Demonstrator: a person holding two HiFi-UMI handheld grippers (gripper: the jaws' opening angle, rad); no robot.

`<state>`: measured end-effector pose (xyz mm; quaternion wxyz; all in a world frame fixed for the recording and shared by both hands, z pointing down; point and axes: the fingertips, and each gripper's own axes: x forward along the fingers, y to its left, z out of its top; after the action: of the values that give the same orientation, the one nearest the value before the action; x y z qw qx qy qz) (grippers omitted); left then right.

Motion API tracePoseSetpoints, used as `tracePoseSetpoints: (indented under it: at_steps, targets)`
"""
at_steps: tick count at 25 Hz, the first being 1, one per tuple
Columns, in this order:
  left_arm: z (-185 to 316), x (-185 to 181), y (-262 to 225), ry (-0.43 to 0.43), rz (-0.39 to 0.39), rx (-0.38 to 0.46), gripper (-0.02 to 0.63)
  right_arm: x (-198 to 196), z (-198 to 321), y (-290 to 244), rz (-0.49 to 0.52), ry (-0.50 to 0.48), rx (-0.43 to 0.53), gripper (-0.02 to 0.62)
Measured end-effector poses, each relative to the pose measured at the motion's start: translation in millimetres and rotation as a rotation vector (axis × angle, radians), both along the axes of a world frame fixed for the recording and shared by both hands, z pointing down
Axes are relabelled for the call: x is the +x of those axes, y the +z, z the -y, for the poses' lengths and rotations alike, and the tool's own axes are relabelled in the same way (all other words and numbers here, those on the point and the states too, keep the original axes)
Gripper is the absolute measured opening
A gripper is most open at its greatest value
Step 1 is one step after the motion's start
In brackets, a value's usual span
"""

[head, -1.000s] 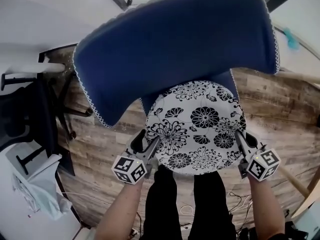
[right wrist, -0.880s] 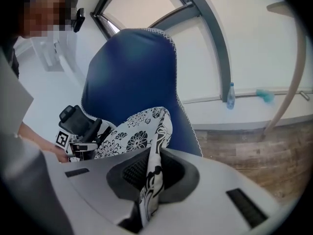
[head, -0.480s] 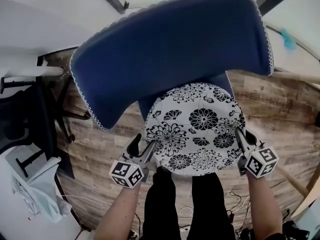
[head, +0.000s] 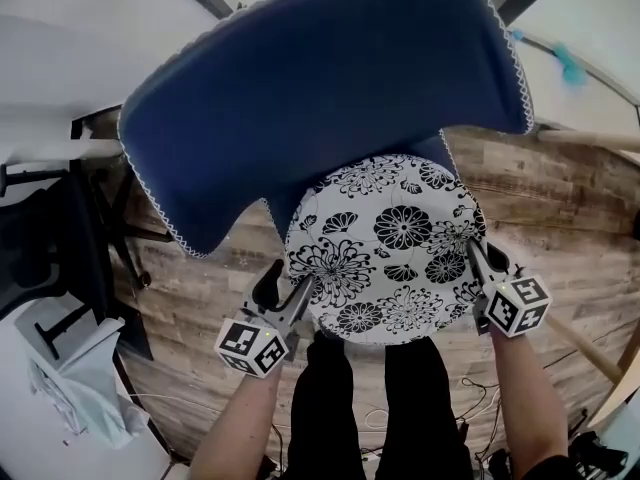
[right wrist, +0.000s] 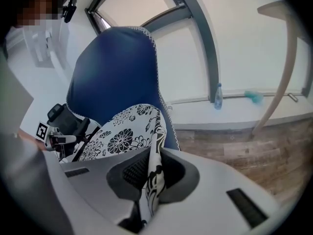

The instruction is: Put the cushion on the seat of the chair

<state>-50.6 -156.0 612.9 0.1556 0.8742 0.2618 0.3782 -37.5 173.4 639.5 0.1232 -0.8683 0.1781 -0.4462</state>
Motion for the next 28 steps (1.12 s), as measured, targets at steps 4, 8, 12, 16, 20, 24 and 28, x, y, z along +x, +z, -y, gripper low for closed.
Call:
tracePoseSetpoints:
  at_steps: [4, 8, 12, 16, 20, 24, 28]
  targets:
    - [-3.2, 0.3, -5.8, 0.004, -0.012, -0.009, 0.255, 0.3, 0.6, 6.5, 0.023, 0.012, 0.023, 0.036]
    - [-3.4, -2.5, -11.6, 0.023, -0.018, -0.006, 0.255, -0.6, -3.4, 12.1, 0.015, -0.05, -0.074, 0.071]
    - [-1.5, -4.7, -19.4, 0.031, -0.018, -0.004, 0.255, -0.9, -11.6, 13.2, 0.011, -0.059, -0.139, 0.151]
    - [-4.3, -1.7, -32.6, 0.043, -0.037, -0.003, 0.255, 2.1, -24.6, -4.5, -0.045, -0.018, -0.178, 0.158]
    - [-6.8, 1.0, -53.4, 0.058, -0.052, -0.003, 0.255, -1.2, -25.2, -34.6, -0.111, 0.031, -0.146, 0.158]
    - [-12.4, 5.1, -82.8, 0.095, -0.079, 0.003, 0.255, -6.6, -13.5, -82.0, -0.213, 0.016, -0.163, 0.158]
    - [-17.4, 11.4, -113.1, 0.13, -0.107, 0.001, 0.255, -11.6, 7.4, -129.9, -0.284, 0.029, -0.1, 0.156]
